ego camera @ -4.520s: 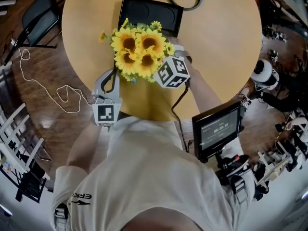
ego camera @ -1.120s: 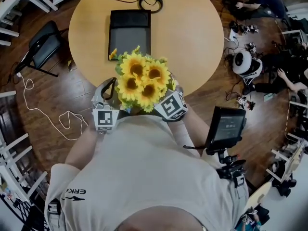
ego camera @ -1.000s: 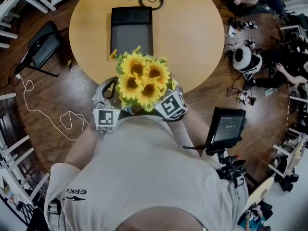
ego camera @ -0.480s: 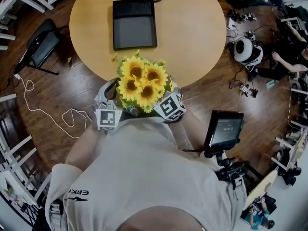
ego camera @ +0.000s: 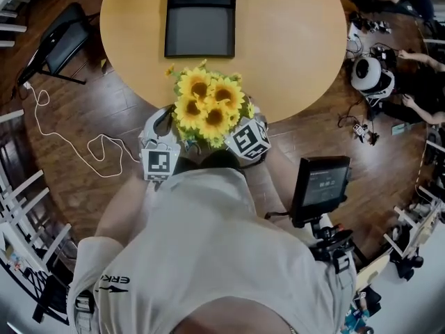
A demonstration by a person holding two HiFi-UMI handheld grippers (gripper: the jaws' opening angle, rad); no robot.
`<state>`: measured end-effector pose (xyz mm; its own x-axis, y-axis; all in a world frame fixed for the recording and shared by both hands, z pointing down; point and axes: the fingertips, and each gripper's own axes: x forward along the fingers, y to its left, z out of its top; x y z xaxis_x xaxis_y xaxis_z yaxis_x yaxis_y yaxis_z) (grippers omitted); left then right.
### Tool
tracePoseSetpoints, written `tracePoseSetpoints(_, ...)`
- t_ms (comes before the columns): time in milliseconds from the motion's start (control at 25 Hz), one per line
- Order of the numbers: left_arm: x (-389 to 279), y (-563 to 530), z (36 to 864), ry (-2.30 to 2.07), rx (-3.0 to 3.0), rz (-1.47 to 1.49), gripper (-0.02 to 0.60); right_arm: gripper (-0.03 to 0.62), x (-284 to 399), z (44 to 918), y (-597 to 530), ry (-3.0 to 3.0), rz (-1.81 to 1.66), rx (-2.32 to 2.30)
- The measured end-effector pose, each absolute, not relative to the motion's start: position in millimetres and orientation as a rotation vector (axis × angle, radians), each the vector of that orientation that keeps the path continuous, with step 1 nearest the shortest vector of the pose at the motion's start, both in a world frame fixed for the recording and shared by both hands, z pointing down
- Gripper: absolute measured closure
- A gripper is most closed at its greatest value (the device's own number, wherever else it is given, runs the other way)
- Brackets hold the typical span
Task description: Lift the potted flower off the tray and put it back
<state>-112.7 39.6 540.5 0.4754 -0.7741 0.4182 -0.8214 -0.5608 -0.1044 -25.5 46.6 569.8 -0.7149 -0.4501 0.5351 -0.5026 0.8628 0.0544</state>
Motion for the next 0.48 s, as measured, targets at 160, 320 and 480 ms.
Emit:
tracePoseSetpoints(160,-115.7,47.0,555.0,-1.419,2.561,0.69,0.58,0.075,-26.3,589.2,45.8,-2.465,0.111,0.645)
tracePoseSetpoints(320,-118.7,48.7,568.1,-1.431,2.527,0.706,0.58,0.075,-27.1,605.8,43.7,-2.452,0.091,0.605)
tracePoseSetpoints(480,-121.2,53.3,579.3,-1.423,2.508,0.734,0.58,0.075,-27.5,618.0,43.4,-2.451,0.069,0.554)
